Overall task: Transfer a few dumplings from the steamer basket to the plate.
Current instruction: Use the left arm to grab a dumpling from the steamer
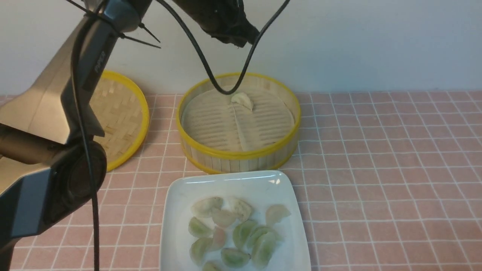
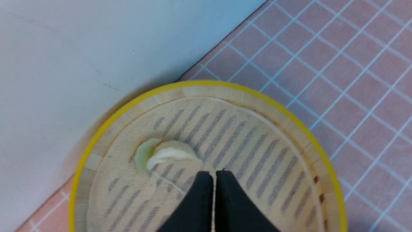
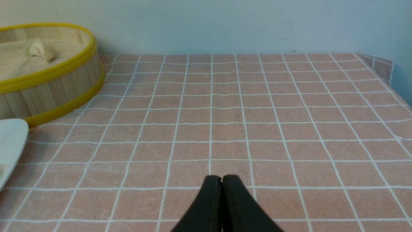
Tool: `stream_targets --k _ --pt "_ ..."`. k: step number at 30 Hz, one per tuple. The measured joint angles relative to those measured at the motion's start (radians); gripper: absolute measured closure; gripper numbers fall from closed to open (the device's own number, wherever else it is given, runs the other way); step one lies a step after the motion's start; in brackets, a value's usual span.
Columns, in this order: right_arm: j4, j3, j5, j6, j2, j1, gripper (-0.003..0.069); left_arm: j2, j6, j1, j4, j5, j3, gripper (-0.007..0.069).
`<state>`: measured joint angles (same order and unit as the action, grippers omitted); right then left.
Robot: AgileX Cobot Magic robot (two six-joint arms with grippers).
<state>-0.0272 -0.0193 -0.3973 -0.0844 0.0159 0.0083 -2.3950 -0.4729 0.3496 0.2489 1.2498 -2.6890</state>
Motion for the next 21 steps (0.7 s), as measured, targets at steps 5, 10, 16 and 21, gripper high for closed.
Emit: stream_targets --k 5,10,16,21 --pt "0.0 0.0 0.0 0.0 0.0 0.0 0.0673 -0.101 -0.053 -0.007 -0.039 -0.123 0.002 0.059" --pt "0.0 0.0 0.0 0.0 0.0 0.0 0.0673 -0.222 -0.044 -0.027 -0.033 -0.268 0.005 0.0405" --pt "0.0 0.0 0.0 0.0 0.0 0.0 0.0673 -0.302 -0.046 -0.042 -0.032 -0.381 0.006 0.0184" --pt "0.0 0.0 0.0 0.0 0.0 0.0 0.0673 -0.349 -0.045 -0.049 -0.005 -0.43 0.006 0.0106"
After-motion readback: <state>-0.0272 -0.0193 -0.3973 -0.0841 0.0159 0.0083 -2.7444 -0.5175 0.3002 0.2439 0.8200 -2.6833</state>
